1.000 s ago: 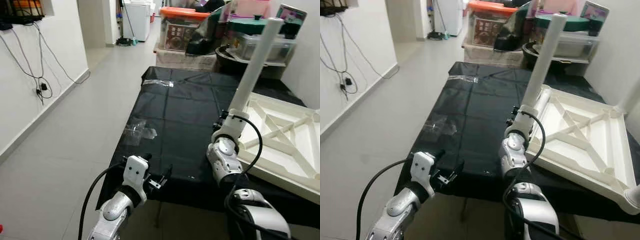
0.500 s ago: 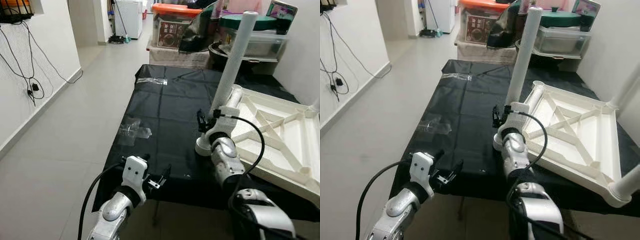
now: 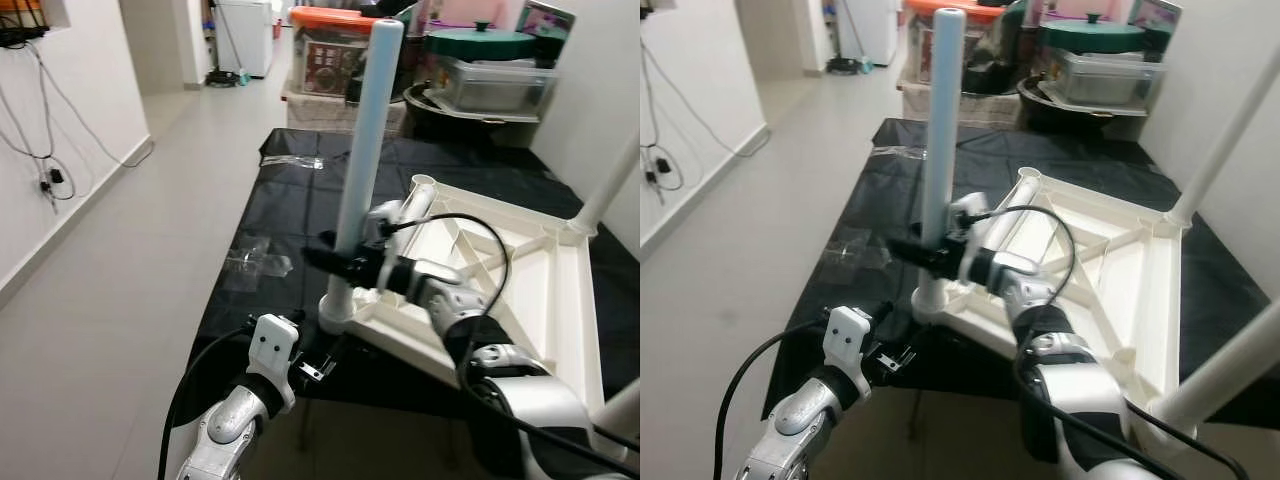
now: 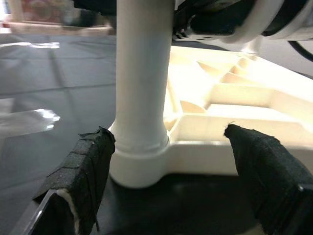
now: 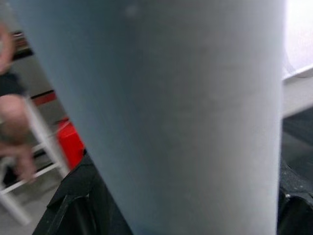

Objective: Building children table

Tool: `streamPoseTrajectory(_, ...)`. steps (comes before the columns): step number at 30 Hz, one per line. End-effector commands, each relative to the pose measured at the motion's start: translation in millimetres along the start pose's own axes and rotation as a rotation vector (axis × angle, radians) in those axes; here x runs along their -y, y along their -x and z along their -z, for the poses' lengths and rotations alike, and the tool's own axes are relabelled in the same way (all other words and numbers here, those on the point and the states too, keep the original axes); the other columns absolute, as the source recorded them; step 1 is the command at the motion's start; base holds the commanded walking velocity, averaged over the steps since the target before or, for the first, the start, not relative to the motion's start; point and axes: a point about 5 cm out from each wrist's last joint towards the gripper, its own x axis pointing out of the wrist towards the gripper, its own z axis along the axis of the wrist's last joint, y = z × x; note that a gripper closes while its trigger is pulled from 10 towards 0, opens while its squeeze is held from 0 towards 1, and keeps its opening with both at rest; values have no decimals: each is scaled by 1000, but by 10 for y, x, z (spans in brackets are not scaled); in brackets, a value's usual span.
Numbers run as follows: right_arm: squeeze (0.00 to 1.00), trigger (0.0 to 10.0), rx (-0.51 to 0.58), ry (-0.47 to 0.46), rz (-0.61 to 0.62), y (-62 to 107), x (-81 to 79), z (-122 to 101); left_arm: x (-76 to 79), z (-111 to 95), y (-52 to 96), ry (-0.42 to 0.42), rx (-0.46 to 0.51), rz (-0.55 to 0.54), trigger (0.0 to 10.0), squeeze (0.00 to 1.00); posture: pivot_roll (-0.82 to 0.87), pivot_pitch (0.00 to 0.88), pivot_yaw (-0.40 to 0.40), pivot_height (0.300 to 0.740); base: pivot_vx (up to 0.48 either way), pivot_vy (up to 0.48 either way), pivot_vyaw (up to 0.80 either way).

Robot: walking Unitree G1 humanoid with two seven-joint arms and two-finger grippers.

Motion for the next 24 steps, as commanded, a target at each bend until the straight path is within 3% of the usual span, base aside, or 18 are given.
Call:
streamPoseTrajectory(1,0,10000,-24,-4,-79,-97,-77,10,18,39,23,-3,-13,1,10000,0,162,0,-108,740,0,0,0)
streamPoseTrajectory(2,0,10000,-24,-4,-79,-97,-77,10,18,39,23,-3,-13,1,10000,0,162,0,-108,740,0,0,0)
streamPoseTrajectory(3,0,4039,-28,1,-108,-135,-114,26,20,38,24,-3,-13,1,10000,0,164,0,-110,740,0,0,0)
streamPoseTrajectory(6,0,4039,-28,1,-108,-135,-114,26,20,38,24,-3,-13,1,10000,0,164,0,-110,740,0,0,0)
streamPoseTrajectory(7,0,0,-36,12,-77,-162,-114,52,22,37,25,-2,-12,1,10000,0,162,0,-110,740,0,0,0)
streamPoseTrajectory(8,0,0,-40,28,45,-158,-56,81,22,36,26,-1,-12,0,10000,0,156,0,-107,740,0,0,0)
streamPoseTrajectory(10,0,0,-40,28,45,-158,-56,81,22,36,26,-1,-12,0,10000,0,156,0,-107,740,0,0,0)
streamPoseTrajectory(12,0,0,-29,36,322,-70,99,123,21,34,28,2,-12,-1,10000,0,152,0,-105,740,0,0,0)
streamPoseTrajectory(13,0,0,-29,36,322,-70,99,123,21,34,28,2,-12,-1,10000,0,152,0,-105,740,0,0,0)
streamPoseTrajectory(14,0,0,-19,25,561,96,250,142,20,35,29,3,-13,0,10000,0,146,0,-95,740,0,0,0)
streamPoseTrajectory(16,0,0,-19,25,561,96,250,142,20,35,29,3,-13,0,10000,0,146,0,-95,740,0,0,0)
streamPoseTrajectory(17,0,0,1,-5,801,323,396,156,17,37,27,4,-14,1,10000,0,141,0,-93,740,0,0,0)
streamPoseTrajectory(18,0,0,1,-5,801,323,396,156,17,37,27,4,-14,1,10000,0,141,0,-93,740,0,0,0)
streamPoseTrajectory(19,0,0,23,-26,1059,615,528,166,15,37,25,6,-14,2,10000,0,136,0,-89,740,0,0,0)
streamPoseTrajectory(20,0,0,23,-26,1059,615,528,166,15,37,25,6,-14,2,10000,0,136,0,-89,740,0,0,0)
streamPoseTrajectory(21,0,0,38,-34,1297,916,615,181,15,39,22,6,-15,3,10000,0,136,0,-89,740,0,0,0)
streamPoseTrajectory(22,0,0,38,-34,1297,916,615,181,15,39,22,6,-15,3,10000,0,136,0,-89,740,0,0,0)
streamPoseTrajectory(24,0,0,110,-66,1667,1409,650,249,13,39,20,6,-16,5,10000,0,128,0,-81,740,0,0,0)
